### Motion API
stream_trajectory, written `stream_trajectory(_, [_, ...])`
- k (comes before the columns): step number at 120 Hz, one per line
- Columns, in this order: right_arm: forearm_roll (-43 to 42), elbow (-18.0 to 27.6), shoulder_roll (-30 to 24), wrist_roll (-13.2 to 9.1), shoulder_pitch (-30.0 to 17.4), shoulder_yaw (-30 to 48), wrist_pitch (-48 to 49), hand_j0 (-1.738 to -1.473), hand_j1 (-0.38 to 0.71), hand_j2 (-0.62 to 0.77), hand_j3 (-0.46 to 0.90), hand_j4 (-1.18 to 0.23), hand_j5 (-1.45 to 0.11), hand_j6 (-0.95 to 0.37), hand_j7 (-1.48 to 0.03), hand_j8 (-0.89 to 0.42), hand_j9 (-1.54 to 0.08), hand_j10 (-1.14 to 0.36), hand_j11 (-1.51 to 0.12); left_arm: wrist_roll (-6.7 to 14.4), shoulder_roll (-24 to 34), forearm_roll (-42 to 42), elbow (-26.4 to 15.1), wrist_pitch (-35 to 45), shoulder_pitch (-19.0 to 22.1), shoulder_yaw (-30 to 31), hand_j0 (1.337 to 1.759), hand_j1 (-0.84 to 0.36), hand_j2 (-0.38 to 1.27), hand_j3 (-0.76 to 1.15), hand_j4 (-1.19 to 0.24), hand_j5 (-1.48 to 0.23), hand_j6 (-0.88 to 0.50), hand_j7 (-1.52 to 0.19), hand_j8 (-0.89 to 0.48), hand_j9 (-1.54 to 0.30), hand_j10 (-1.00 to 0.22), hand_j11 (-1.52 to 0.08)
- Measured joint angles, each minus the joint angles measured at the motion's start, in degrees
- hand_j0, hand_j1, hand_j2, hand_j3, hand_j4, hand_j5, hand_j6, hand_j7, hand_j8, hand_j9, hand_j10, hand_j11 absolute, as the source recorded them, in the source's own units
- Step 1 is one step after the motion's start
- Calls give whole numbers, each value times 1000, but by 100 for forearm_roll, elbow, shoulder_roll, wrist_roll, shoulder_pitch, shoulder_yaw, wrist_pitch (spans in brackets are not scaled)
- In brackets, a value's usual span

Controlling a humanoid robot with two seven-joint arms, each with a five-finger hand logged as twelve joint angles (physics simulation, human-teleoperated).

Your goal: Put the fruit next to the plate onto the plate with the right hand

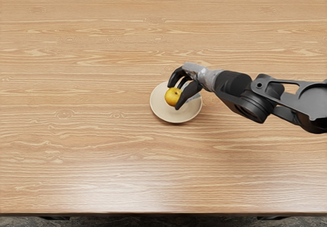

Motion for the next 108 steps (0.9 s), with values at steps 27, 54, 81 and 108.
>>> stream_trajectory(27, [2,-202,245,26,-27,7,-39,-1658,255,307,0,-625,-845,-488,-826,-483,-844,-625,-845,0,0,0,0,-1,5,0,1658,325,4,0,-21,-27,-21,-27,-21,-26,-21,-26])
stream_trajectory(54, [27,-391,412,34,-30,10,-56,-1658,161,51,0,-466,-617,-421,-610,-419,-616,-466,-617,0,0,0,0,-1,1,0,1658,325,4,0,-21,-27,-21,-27,-21,-27,-21,-26])
stream_trajectory(81, [418,-427,376,21,-60,278,101,-1658,-124,8,0,-202,-266,-187,-264,-187,-266,-202,-266,0,0,0,0,0,2,0,1658,325,4,0,-21,-26,-21,-26,-21,-26,-21,-26])
stream_trajectory(108, [1020,-414,27,27,-195,856,1453,-1658,-274,3,0,-67,-88,-63,-88,-62,-88,-67,-88,0,0,0,0,0,1,0,1658,325,4,0,-21,-27,-21,-26,-21,-26,-21,-26])
